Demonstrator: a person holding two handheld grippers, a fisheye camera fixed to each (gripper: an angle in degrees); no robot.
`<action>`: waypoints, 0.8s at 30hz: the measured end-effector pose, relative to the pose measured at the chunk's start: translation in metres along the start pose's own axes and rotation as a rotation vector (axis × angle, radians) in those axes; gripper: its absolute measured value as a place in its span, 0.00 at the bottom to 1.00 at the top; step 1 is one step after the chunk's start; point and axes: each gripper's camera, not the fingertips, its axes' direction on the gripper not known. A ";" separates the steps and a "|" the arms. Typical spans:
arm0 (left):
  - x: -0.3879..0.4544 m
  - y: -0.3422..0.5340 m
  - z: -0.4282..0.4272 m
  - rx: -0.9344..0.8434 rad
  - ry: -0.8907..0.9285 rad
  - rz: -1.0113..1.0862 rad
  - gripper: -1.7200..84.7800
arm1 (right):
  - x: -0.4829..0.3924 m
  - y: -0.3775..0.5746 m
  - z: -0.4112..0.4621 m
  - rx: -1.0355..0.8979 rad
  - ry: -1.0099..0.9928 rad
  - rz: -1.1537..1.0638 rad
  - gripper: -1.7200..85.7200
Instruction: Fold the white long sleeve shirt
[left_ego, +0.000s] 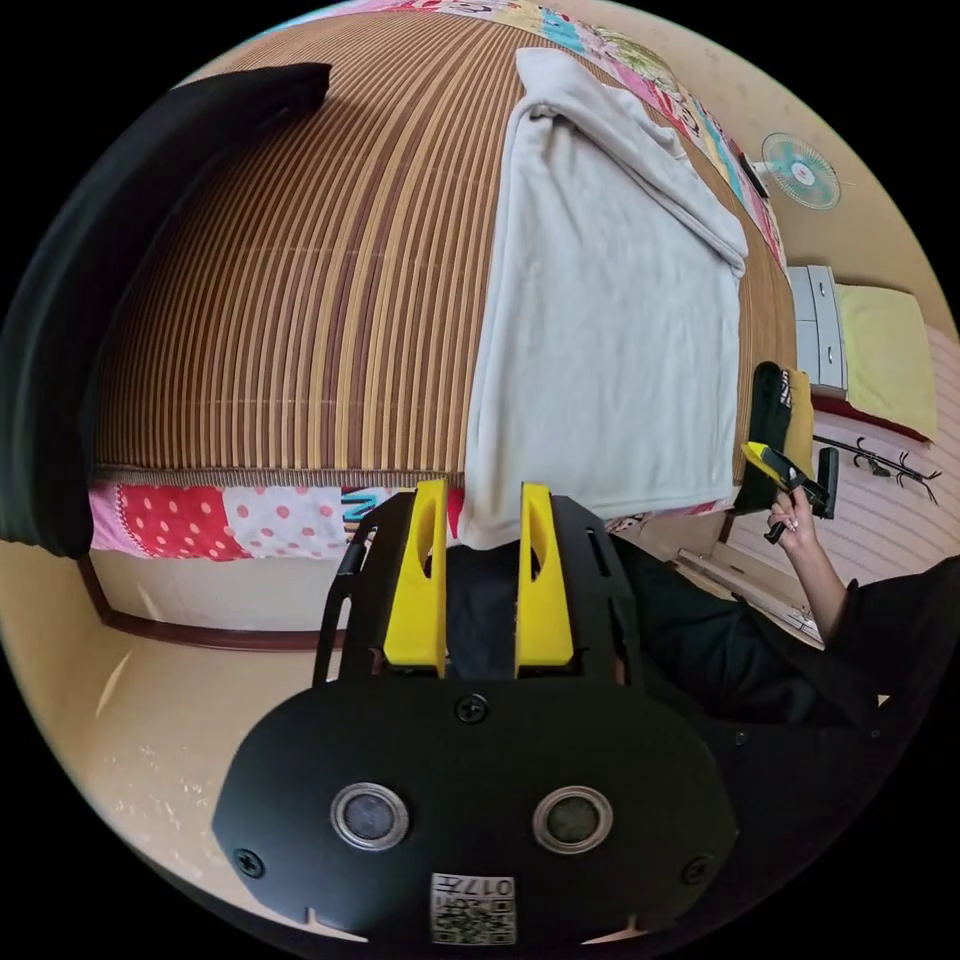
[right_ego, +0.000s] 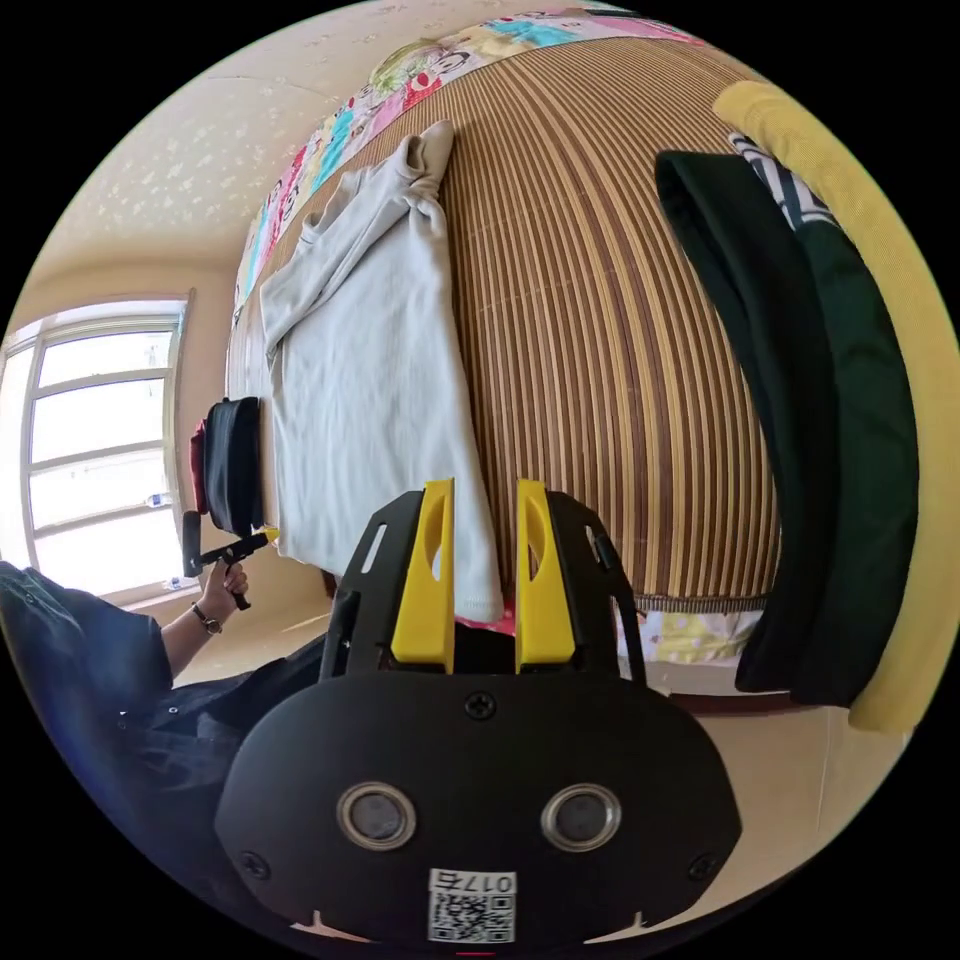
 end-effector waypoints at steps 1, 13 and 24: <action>-0.005 -0.002 0.002 -0.013 0.010 -0.011 0.13 | 0.002 0.008 -0.002 -0.022 -0.012 -0.010 0.13; -0.055 -0.043 -0.026 -0.106 0.210 0.018 0.07 | 0.024 0.055 -0.022 -0.072 -0.107 -0.012 0.08; -0.104 0.006 -0.046 -0.225 0.641 0.021 0.06 | 0.079 0.155 -0.120 0.033 -0.585 0.131 0.05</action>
